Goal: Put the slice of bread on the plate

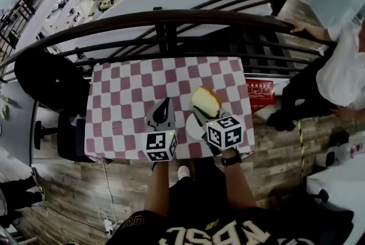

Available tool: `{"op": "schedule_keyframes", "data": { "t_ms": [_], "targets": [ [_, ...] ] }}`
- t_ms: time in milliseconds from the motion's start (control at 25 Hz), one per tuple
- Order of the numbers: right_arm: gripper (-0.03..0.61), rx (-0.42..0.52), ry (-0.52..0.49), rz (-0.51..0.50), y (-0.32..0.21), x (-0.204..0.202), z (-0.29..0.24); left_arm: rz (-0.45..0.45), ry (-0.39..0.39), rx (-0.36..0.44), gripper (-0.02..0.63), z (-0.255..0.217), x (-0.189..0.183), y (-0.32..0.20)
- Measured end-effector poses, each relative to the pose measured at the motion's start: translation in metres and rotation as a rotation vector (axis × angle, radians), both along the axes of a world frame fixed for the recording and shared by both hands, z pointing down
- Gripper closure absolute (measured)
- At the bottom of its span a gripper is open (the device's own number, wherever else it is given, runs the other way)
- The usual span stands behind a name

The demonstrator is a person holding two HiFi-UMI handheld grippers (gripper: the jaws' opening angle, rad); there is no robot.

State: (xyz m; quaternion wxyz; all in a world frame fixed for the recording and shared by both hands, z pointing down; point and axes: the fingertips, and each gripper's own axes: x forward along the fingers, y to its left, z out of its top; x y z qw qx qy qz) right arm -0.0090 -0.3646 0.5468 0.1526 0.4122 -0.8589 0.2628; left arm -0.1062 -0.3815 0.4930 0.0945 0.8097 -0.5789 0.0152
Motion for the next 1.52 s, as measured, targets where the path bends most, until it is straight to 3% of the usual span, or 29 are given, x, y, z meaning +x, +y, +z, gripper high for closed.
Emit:
{"op": "schedule_keyframes", "data": {
  "t_ms": [160, 400, 600, 1000, 1200, 1520],
  "targets": [
    [0.481, -0.13, -0.024, -0.014, 0.011, 0.005, 0.036, 0.001, 0.015, -0.055, 0.595, 0.025, 0.004, 0.001],
    [0.48, -0.258, 0.128, -0.029, 0.026, 0.021, 0.096, 0.015, 0.019, -0.114, 0.595, 0.057, 0.013, 0.003],
    [0.48, -0.385, 0.085, -0.023, 0.04, 0.021, 0.126, 0.021, 0.026, -0.163, 0.595, 0.081, 0.017, 0.006],
    [0.48, -0.671, 0.079, -0.146, 0.082, 0.014, 0.203, 0.036, 0.012, -0.26, 0.595, 0.127, 0.023, 0.012],
    [0.48, -0.737, 0.055, -0.147, 0.089, 0.01, 0.223, 0.039, 0.007, -0.314, 0.595, 0.147, 0.022, 0.017],
    [0.48, -0.801, 0.004, -0.163, 0.085, -0.004, 0.234, 0.019, 0.006, -0.331, 0.595, 0.155, 0.016, 0.012]
  ]
}}
